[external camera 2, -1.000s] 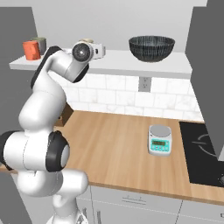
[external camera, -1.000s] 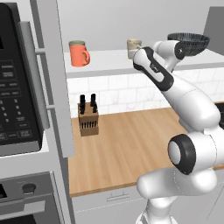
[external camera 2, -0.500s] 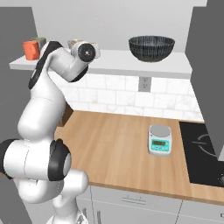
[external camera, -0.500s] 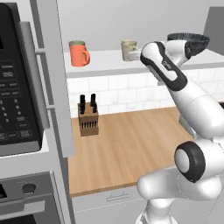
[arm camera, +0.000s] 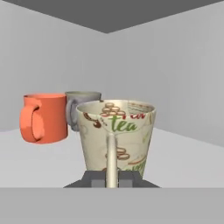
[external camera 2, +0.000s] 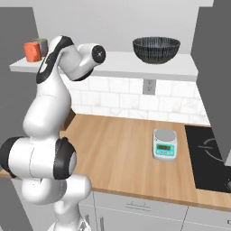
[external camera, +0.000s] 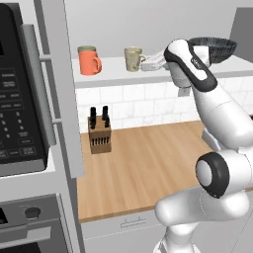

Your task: Gather all objects into one cabinet and sort the glasses and bowls to opposite sides.

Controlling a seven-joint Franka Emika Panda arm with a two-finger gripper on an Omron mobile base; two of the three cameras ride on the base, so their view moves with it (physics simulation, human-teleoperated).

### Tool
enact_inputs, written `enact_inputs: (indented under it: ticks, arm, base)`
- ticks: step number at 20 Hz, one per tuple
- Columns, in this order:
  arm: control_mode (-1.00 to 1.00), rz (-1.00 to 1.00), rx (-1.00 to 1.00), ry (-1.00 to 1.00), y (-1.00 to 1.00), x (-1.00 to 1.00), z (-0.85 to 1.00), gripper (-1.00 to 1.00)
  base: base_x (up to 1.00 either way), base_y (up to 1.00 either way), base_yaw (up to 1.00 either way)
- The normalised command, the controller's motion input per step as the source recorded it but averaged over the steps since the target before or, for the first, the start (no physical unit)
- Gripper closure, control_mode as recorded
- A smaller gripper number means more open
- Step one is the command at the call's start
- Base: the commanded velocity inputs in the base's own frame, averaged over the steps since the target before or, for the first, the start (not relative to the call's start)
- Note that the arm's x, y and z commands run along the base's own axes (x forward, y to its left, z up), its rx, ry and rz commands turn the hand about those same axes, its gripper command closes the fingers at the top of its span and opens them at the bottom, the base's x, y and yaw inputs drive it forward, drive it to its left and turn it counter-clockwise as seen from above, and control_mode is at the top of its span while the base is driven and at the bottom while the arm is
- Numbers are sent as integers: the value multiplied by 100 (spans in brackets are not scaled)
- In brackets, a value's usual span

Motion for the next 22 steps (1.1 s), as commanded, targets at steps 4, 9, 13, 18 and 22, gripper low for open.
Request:
enact_inputs:
  ticks: [4,9,13,18,22]
  arm:
    - [-100,11,0,3,45,0,0,100]
    - [-100,0,0,0,44,0,0,100]
    - [-100,0,0,0,52,5,-3,100]
    - [-100,0,0,1,45,18,-7,100]
    - [-100,0,1,0,13,25,-9,100]
  base:
    - [0,0,0]
    - [0,0,0]
    - [0,0,0]
    - [0,0,0]
    - [0,0,0]
